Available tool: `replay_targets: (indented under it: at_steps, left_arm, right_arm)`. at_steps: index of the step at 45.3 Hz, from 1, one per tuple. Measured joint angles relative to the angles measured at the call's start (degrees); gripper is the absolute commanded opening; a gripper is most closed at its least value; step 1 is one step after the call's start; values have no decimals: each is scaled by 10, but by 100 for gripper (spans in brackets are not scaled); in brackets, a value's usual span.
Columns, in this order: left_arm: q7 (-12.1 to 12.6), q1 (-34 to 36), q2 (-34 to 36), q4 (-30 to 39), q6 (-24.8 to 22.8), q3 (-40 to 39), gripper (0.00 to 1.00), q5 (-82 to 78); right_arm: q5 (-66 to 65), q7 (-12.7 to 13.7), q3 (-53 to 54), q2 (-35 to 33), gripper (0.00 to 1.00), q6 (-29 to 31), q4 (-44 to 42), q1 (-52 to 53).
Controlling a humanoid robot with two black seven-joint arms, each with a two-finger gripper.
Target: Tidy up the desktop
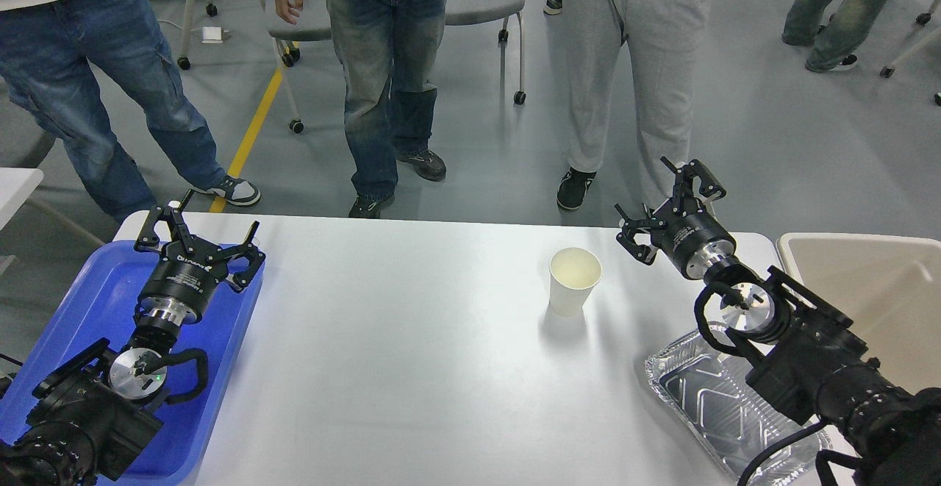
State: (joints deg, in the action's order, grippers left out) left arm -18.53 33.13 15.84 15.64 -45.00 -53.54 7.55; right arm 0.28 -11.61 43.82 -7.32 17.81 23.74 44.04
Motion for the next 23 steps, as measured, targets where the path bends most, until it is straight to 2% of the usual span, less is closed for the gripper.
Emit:
replay_targets:
  at_steps: [15,23]
  left_arm:
    - [0,0,0,0,0,0,100,0]
    - [0,0,0,0,0,0,100,0]
  right_arm:
    - [-5,7,-2,-6,100,-4,8,23]
    - [-7,23,-13,-32,100,-6,12,54]
